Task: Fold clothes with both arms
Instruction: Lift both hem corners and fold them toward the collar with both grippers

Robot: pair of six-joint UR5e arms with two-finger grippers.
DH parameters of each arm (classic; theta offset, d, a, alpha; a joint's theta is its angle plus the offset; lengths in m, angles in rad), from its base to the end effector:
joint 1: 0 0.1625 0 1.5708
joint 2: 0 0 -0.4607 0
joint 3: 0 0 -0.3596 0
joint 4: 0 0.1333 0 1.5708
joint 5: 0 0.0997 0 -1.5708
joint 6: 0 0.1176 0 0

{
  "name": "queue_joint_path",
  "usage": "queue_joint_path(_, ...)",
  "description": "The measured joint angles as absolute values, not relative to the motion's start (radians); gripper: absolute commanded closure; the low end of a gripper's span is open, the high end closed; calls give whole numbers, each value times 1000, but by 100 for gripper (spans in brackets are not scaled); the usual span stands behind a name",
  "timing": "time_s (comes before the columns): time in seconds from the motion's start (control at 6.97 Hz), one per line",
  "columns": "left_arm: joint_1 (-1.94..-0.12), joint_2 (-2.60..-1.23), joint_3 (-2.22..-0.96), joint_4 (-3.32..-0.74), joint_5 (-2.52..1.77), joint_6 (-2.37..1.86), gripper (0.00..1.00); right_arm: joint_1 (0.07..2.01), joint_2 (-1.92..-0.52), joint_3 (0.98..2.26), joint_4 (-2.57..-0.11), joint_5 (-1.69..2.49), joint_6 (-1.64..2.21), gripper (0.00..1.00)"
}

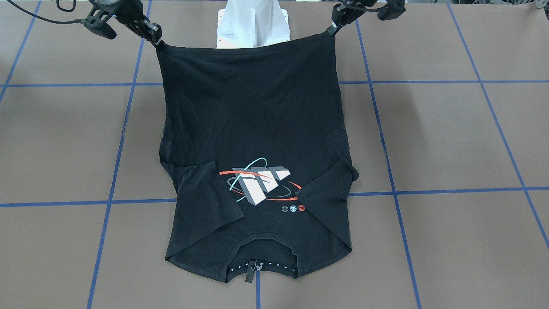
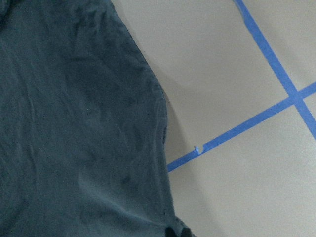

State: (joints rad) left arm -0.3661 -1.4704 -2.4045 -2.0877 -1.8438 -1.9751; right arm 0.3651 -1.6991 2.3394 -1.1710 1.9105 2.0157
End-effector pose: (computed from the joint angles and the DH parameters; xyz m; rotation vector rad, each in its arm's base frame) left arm 0.2997 -0.2237 0.3213 -0.2629 1.2506 -0.4938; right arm -0.3172 -0.2220 0.3747 -0.3538 -1.0299 0.5534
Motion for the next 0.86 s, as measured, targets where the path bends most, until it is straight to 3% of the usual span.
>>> queue_joint_path(0.43, -594, -1551, -2276, -2084, -1896, -1776, 100, 639, -1322, 2205, -1566, 2065, 1905, 100)
queue_joint_path(0.86, -734, -1720, -2044, -2083, -1913, -1701, 100, 777, -1236, 2039, -1630, 2076, 1681, 100)
